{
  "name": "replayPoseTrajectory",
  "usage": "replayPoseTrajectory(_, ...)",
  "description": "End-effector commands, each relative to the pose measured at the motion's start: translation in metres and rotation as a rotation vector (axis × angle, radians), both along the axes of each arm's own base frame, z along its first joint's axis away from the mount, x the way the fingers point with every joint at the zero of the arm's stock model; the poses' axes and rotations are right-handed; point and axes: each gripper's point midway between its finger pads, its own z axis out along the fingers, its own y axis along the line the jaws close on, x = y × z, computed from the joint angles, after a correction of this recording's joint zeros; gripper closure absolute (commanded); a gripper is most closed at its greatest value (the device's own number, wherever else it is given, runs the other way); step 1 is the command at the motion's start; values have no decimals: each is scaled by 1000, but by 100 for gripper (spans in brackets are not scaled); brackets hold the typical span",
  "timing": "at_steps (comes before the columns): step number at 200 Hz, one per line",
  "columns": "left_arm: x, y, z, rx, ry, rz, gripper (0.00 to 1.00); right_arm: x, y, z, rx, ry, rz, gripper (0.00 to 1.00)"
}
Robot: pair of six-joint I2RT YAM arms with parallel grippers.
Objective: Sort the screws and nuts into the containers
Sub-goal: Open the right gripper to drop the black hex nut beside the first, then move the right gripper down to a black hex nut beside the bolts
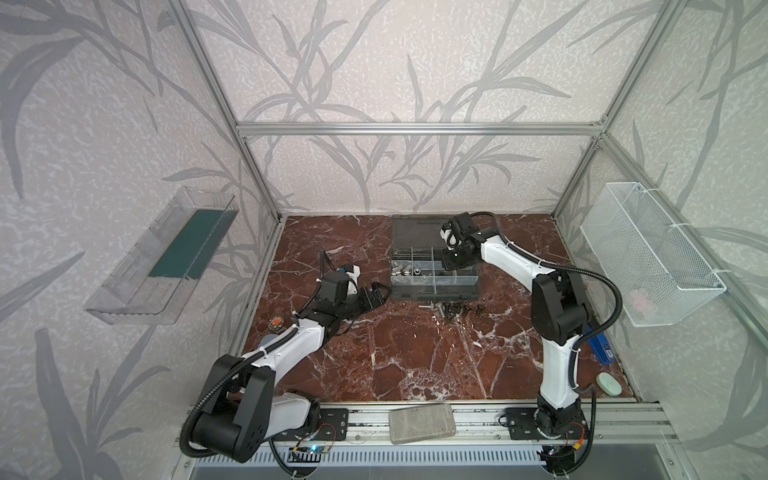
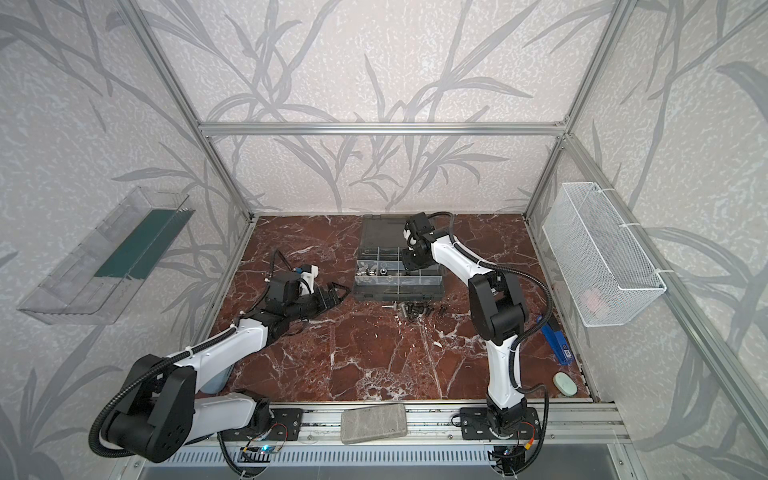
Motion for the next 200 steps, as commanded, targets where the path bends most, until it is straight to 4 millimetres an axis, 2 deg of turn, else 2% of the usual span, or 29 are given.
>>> replayPoseTrajectory(1,2,2,2,4,-7,8,2,-2,1,-7,-7,29,11,83)
replayPoseTrajectory(57,1,2,1,2,-2,5,2,-4,0,0,-7,16,15,58)
replayPoseTrajectory(80,1,2,3,3,-5,6,2,-6,-2,9,-6,5,22,53)
replayPoseTrajectory(104,0,3,5,6,-14,9,2,-17,-1,28,13,-29,41,51)
replayPoseTrajectory(125,0,4,4,11,-12,11,2,-34,-2,42,33,-48,51,50)
replayPoseTrajectory(143,0,4,3,12,-11,10,2,-55,-4,45,36,-48,61,49)
replayPoseTrajectory(160,1,4,3,12,-8,13,2,-75,-3,45,62,-45,72,49)
replayPoseTrajectory(164,1,4,4,10,-11,12,2,-81,-3,38,62,-29,74,49)
replayPoseTrajectory(168,1,4,5,8,-14,13,2,-86,-3,47,76,-49,77,49)
replayPoseTrajectory(200,3,4,8,6,-23,17,2,-124,-4,37,95,-31,65,49)
